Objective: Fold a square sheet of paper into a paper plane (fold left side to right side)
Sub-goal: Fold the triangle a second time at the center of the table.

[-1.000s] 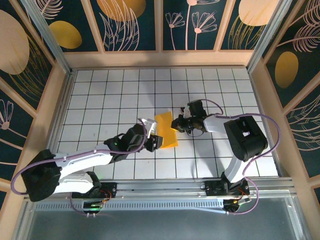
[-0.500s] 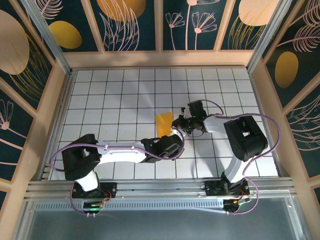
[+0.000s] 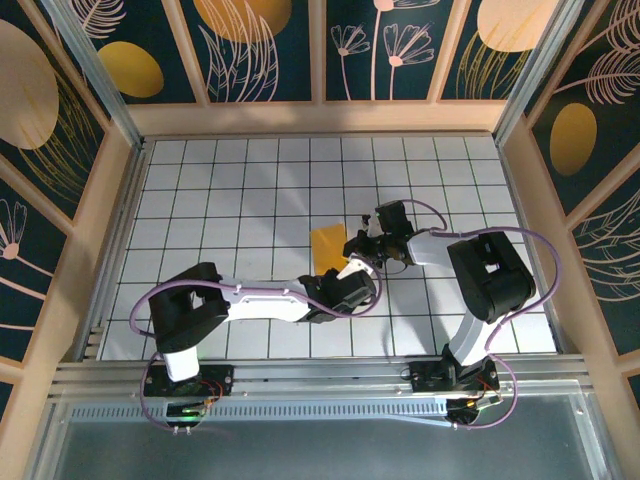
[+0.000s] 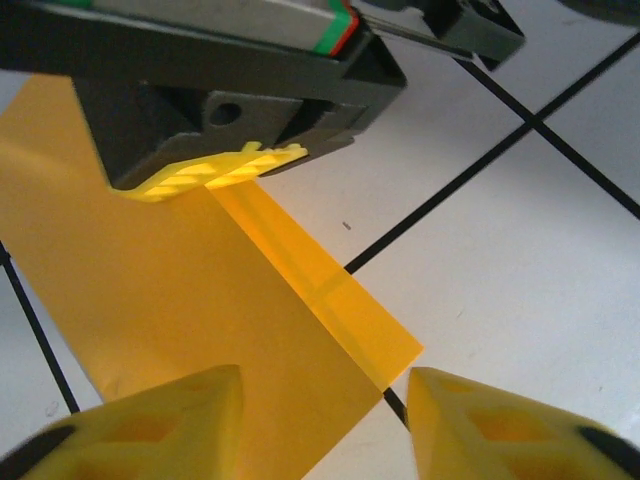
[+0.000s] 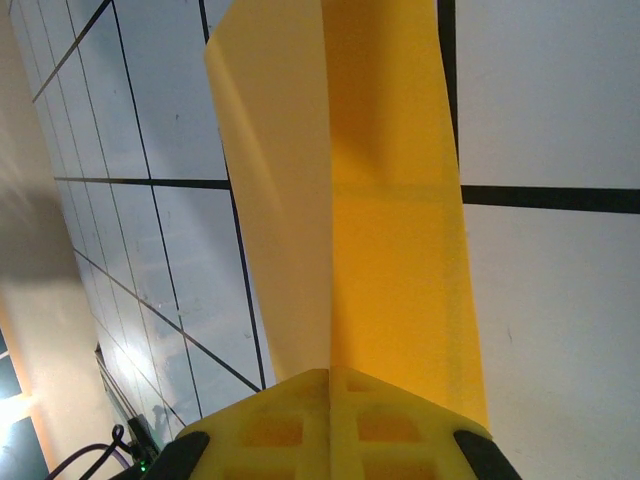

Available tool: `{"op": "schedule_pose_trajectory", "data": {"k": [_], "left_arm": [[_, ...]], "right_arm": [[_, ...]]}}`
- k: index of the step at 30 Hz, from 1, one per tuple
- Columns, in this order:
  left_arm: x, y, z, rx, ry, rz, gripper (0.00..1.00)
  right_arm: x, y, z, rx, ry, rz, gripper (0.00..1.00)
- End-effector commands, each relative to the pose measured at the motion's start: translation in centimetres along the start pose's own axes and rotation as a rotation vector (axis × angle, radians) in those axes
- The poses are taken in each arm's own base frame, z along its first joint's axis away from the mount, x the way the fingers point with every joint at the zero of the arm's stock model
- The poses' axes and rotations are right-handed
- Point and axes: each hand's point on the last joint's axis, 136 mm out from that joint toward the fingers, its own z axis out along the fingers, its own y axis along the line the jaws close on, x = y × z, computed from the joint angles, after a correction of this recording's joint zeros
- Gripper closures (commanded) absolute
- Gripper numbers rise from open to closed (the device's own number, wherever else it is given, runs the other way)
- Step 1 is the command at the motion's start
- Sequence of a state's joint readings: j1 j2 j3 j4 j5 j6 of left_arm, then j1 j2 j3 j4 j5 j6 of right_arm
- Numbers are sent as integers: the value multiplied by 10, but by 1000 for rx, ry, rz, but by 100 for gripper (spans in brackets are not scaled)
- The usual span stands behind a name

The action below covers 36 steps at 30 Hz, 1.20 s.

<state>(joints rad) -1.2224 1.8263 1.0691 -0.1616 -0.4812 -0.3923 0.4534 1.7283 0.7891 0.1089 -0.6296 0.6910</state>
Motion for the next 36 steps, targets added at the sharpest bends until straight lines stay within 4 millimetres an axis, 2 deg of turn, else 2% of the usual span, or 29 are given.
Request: {"op": "schedule_pose_trajectory", "data": {"k": [1, 5, 12, 17, 20, 22, 24, 26, 29, 32, 36], "left_arm": [[-2, 3, 1, -31, 2, 19, 73], [-6, 4, -6, -14, -23, -9, 98], [-15, 7, -18, 36, -55, -61, 100], [-31, 6, -30, 201, -86, -164, 100], [-27, 10, -33, 313, -84, -236, 100], [-30, 11, -38, 395, -94, -282, 100], [-32, 12, -40, 454, -96, -323, 100], [-32, 15, -40, 508, -93, -368, 100], [-31, 22, -40, 594, -95, -468, 100], [-30, 28, -38, 672, -92, -556, 100], [-25, 33, -34, 718, -77, -624, 100]], "right_arm": [[0, 5, -1, -13, -8, -7, 100], [-1, 5, -1, -11, -8, -9, 100], [-7, 17, -11, -23, -34, -57, 98], [-19, 33, -31, -35, -114, -126, 74], [-28, 38, -51, -28, -185, -161, 57], [-32, 35, -65, -12, -231, -173, 47], [-32, 30, -77, 2, -262, -182, 44], [-29, 24, -85, 24, -275, -192, 44], [-17, 15, -89, 52, -256, -218, 51], [2, 6, -85, 44, -209, -219, 70], [31, 0, -69, 17, -133, -222, 93]]}}
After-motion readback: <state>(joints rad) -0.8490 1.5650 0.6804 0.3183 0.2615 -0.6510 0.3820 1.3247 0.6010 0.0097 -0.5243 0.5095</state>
